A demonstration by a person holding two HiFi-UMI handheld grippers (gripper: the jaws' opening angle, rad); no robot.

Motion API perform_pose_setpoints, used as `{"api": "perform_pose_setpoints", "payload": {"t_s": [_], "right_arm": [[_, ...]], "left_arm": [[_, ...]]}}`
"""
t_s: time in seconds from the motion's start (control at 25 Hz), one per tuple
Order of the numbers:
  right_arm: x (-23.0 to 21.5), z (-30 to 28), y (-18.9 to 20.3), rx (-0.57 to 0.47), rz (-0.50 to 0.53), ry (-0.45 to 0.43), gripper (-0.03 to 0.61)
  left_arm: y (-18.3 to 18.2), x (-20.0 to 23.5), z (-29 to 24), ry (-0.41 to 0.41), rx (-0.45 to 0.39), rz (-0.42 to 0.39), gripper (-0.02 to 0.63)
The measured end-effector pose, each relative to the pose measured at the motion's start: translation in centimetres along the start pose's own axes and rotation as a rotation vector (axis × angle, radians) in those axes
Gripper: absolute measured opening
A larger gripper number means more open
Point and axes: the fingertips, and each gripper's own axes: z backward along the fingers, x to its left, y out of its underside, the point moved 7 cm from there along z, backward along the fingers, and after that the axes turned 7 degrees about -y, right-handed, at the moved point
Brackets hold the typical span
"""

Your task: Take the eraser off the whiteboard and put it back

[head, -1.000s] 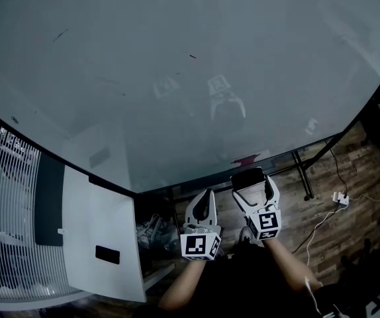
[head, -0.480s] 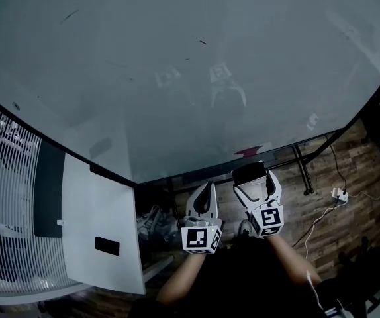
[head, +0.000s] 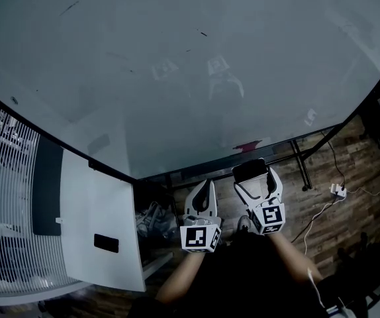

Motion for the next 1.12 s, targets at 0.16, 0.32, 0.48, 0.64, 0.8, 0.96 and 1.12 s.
{"api": "perform_pose_setpoints", "payload": {"t_s": [0.16,0.32,0.48,0.64,0.8,0.96,1.12], "right_arm": [[0.6,0.3,-0.2,-0.004,0.002,0.003,0.52],[1.1,0.8,-0.5,-0.011,0.006,0.009,0.52],[1.6,1.2,-0.7,-0.015,0.007,0.029,0.52],[1.9,1.8,-0.9,-0.01,0.01,0.058,0.52],[2.1,2.7,-1.1,-0.008,0.02,0.083,0.52],[1.5,3.3,-1.0,-0.004,0.023,0.091,0.52],[0.2,3.6,-0.7,-0.001,0.02,0.08,0.52]], "left_arm": [[-0.3,0.2,0.5,0.004,-0.013,0.001,0.001],[-0.4,0.3,1.2,0.013,-0.019,0.0,0.002],[-0.6,0.7,1.8,0.02,-0.017,0.004,0.001],[-0.5,1.3,2.3,0.031,-0.018,0.013,0.0],[-0.1,1.3,2.6,0.049,-0.009,0.021,0.0],[0.0,0.6,2.1,0.057,-0.006,0.016,0.002],[0.3,-0.9,1.0,0.058,-0.011,0.013,0.002]]}}
